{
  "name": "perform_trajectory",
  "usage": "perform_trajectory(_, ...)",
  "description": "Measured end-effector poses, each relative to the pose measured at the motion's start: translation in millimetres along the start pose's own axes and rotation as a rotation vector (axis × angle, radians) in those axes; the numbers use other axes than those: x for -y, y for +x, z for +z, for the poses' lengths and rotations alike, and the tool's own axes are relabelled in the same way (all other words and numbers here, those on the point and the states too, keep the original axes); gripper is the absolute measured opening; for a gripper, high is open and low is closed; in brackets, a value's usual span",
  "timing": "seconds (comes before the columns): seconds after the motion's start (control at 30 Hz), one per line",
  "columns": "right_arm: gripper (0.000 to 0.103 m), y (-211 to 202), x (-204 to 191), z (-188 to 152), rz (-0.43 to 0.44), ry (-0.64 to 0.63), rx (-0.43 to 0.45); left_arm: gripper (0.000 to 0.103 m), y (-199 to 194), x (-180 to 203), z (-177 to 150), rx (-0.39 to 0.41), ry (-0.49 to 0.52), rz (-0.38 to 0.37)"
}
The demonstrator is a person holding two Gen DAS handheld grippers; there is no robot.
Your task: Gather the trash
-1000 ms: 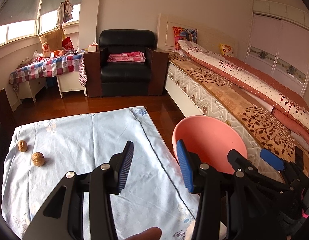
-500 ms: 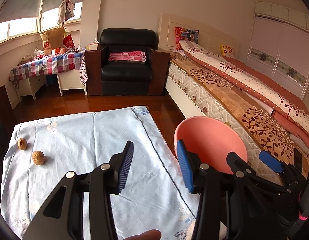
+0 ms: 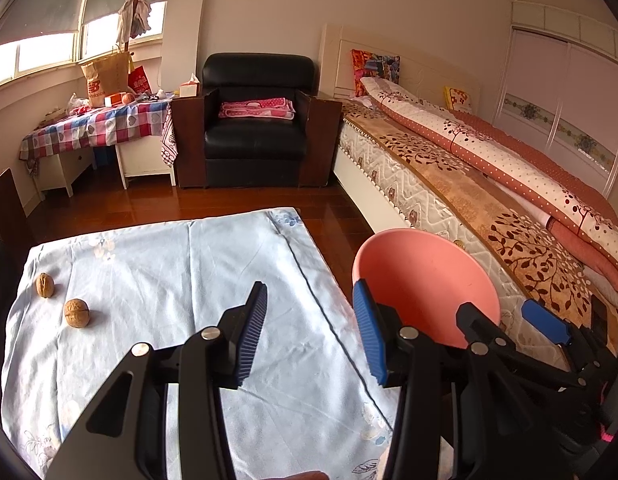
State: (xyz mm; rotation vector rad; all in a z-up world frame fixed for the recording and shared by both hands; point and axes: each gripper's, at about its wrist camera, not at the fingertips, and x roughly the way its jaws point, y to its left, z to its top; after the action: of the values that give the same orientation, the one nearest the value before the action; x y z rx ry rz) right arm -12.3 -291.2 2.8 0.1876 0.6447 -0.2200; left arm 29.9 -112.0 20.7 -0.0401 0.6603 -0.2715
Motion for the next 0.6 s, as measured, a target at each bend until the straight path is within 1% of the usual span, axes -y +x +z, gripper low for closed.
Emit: perform_trajectory(0.6, 0.083, 8.2, -0.1, -4.0, 0.004, -0.006, -0.015, 0.045, 3.4, -2.4, -2.5, -0.01, 0.0, 0.008)
